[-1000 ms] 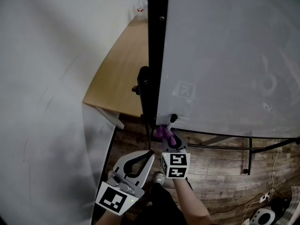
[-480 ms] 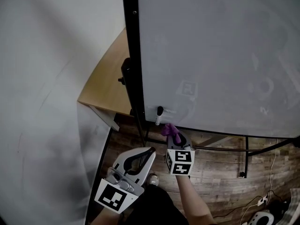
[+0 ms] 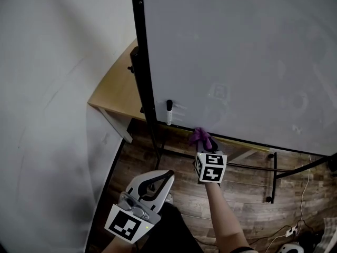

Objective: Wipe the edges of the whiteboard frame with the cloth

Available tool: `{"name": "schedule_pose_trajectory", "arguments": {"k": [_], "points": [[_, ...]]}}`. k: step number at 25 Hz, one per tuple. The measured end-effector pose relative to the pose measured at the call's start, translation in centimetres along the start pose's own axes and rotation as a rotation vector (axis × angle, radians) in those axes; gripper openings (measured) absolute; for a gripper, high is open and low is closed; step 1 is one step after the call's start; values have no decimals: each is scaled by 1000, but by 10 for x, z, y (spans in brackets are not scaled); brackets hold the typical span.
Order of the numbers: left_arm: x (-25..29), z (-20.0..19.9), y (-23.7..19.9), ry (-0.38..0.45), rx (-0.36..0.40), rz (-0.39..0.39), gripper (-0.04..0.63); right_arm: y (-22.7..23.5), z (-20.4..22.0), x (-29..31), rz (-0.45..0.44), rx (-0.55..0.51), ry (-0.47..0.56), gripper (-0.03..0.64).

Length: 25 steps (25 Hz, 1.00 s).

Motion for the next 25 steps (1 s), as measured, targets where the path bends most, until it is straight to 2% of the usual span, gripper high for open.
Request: {"name": "schedule_pose_trajectory", "arguments": {"k": [7,13,25], "points": [[1,2,14,3,-2,13,17,12,0,-2,2,12,9,60],[36,-7,21,-8,31,18,17,34,-1,1,-15,77,13,60],[79,-1,72,21,17,-5,17,80,17,-22,-35,44,18,60]]}}
Point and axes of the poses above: the fingertips, and each gripper's own axes: x forward along the fingers, y to its right, z out of its underside, the point moved 8 cm from there along -x, backward along the fingers, and after that the axes turned 10 degrees about -x, right-handed, at the moved point
